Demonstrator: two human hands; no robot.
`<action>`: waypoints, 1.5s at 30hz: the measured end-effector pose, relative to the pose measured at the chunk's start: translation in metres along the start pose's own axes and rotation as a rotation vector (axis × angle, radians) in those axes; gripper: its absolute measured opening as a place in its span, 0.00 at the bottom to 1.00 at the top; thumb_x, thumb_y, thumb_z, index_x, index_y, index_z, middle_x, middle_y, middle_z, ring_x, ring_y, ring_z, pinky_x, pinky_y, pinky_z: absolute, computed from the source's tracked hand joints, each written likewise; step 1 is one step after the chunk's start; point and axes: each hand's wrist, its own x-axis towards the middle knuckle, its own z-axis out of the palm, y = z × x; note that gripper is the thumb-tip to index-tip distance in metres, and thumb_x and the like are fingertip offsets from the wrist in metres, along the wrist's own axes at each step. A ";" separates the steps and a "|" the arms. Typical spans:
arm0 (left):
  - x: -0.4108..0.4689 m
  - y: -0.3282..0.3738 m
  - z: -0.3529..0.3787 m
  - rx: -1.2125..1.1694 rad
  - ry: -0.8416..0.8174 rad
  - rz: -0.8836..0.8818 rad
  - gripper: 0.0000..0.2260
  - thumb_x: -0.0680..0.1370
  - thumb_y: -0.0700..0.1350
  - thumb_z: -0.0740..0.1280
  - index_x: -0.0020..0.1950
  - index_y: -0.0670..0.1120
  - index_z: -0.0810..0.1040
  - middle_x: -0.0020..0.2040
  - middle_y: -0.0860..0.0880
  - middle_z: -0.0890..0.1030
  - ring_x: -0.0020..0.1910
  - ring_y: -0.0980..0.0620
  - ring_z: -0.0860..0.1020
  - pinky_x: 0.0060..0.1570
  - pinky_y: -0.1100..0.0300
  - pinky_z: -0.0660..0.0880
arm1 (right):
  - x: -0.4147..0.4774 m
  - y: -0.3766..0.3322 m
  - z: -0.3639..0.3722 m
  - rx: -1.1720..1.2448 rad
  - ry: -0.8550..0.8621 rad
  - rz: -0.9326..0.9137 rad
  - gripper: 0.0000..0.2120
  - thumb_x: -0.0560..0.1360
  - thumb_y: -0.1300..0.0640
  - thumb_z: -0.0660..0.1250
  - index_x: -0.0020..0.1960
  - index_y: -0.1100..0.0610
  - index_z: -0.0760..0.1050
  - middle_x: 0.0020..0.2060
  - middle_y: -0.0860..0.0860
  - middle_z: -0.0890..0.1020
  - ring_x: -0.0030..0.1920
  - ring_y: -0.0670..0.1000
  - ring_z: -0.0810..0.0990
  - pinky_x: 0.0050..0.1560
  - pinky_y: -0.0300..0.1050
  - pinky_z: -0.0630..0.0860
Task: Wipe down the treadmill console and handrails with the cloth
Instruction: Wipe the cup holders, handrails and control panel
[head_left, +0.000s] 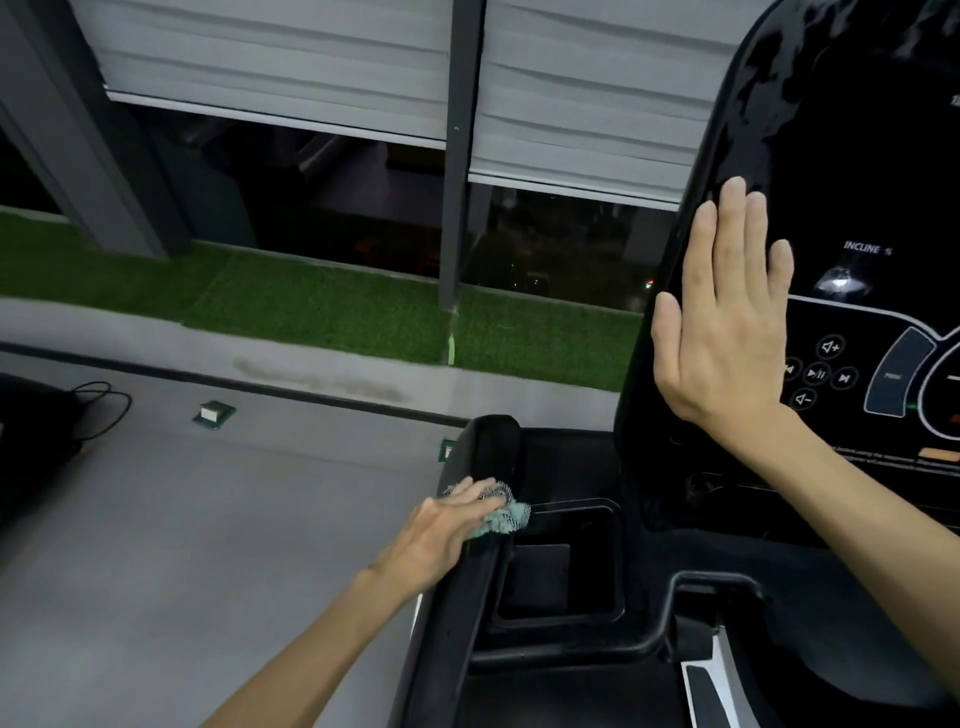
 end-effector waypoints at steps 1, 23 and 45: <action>0.013 -0.001 -0.002 0.013 0.001 -0.002 0.18 0.82 0.36 0.58 0.70 0.45 0.73 0.72 0.49 0.68 0.73 0.48 0.64 0.73 0.64 0.53 | 0.000 0.000 0.001 -0.002 0.002 -0.003 0.29 0.81 0.53 0.49 0.77 0.67 0.49 0.76 0.66 0.53 0.77 0.63 0.50 0.75 0.51 0.40; 0.021 0.025 -0.001 0.161 -0.052 0.006 0.16 0.83 0.38 0.58 0.69 0.47 0.75 0.73 0.47 0.71 0.73 0.43 0.67 0.70 0.46 0.66 | -0.001 0.001 -0.004 -0.011 -0.050 -0.008 0.30 0.81 0.53 0.50 0.77 0.66 0.47 0.76 0.64 0.51 0.77 0.61 0.48 0.76 0.55 0.45; -0.046 0.030 0.023 0.003 0.124 -0.086 0.18 0.82 0.40 0.61 0.70 0.52 0.73 0.72 0.60 0.63 0.72 0.60 0.55 0.71 0.51 0.63 | -0.005 -0.008 -0.003 -0.001 -0.059 0.058 0.28 0.81 0.55 0.50 0.77 0.65 0.48 0.77 0.63 0.52 0.77 0.60 0.48 0.76 0.54 0.44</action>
